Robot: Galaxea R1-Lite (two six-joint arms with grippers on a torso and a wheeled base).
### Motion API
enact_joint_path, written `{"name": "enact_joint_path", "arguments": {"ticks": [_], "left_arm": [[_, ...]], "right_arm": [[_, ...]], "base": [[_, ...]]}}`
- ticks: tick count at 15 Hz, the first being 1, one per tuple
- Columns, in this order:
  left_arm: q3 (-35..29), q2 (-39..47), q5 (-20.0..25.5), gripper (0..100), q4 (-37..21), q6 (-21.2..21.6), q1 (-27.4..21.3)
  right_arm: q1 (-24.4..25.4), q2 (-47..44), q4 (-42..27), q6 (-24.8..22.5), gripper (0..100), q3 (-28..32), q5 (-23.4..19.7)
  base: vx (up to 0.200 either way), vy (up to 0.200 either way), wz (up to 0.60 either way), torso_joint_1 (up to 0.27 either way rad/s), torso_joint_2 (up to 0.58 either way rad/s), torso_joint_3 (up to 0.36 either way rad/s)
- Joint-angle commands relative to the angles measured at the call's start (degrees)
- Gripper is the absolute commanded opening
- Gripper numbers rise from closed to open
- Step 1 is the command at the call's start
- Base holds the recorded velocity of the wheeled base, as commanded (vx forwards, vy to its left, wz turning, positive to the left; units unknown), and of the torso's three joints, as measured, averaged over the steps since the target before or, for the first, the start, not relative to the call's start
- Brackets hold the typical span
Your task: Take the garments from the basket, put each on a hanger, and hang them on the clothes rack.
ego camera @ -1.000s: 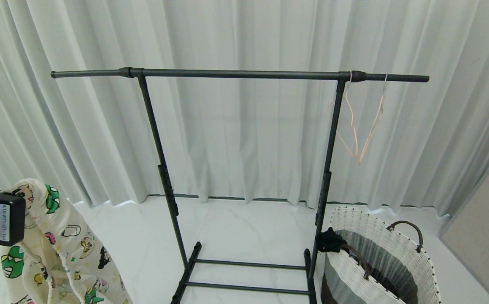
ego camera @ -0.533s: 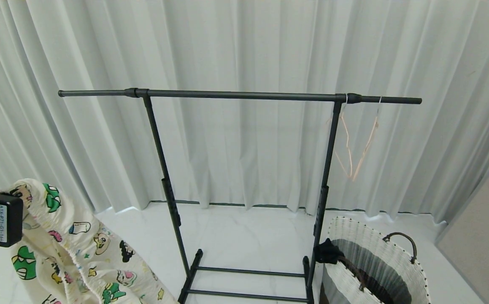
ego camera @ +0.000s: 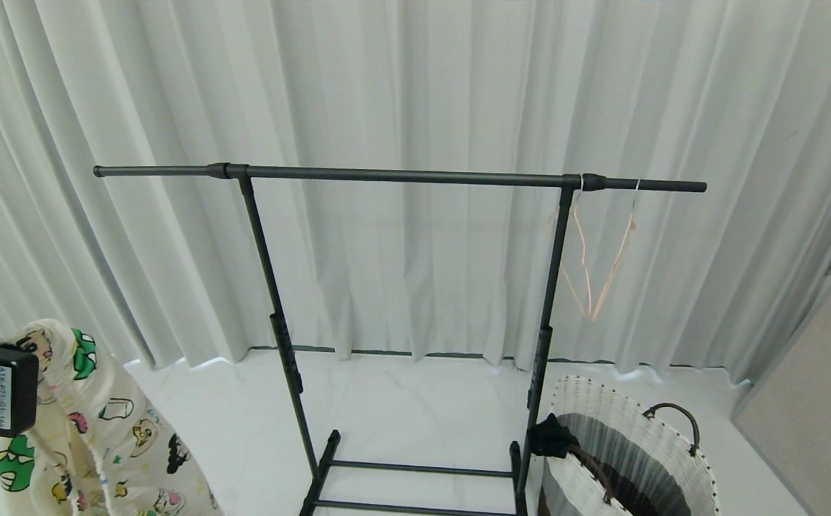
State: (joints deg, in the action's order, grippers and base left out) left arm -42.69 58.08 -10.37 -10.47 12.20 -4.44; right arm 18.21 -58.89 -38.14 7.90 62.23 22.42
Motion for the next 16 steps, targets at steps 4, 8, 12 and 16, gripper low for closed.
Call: {"name": "enact_joint_path", "arguments": {"ticks": [4,8,12,16], "left_arm": [[0.15,-0.42,0.00,0,0.01,-0.07,0.04],[0.15,-0.51,0.00,0,0.01,-0.43,0.04],[0.06,-1.30,0.09,0,0.01,0.01,-0.13],[0.06,-1.56,0.09,0,0.01,0.01,-0.22]], "right_arm": [[0.07,-0.52,0.09,-1.04,100,-0.09,-0.01],[0.16,-2.98,5.19,-1.57,100,-0.18,-0.27],[0.07,-5.44,9.32,-1.57,100,-0.18,-0.27],[0.07,-7.20,12.92,-1.57,100,-0.18,-0.27]], "base": [[0.000,-0.150,0.00,0.009,0.00,-0.003],[0.000,0.000,0.00,0.000,0.00,0.000],[0.000,0.000,0.00,0.000,0.00,0.000],[0.200,0.000,0.00,-0.004,0.00,0.004]]}}
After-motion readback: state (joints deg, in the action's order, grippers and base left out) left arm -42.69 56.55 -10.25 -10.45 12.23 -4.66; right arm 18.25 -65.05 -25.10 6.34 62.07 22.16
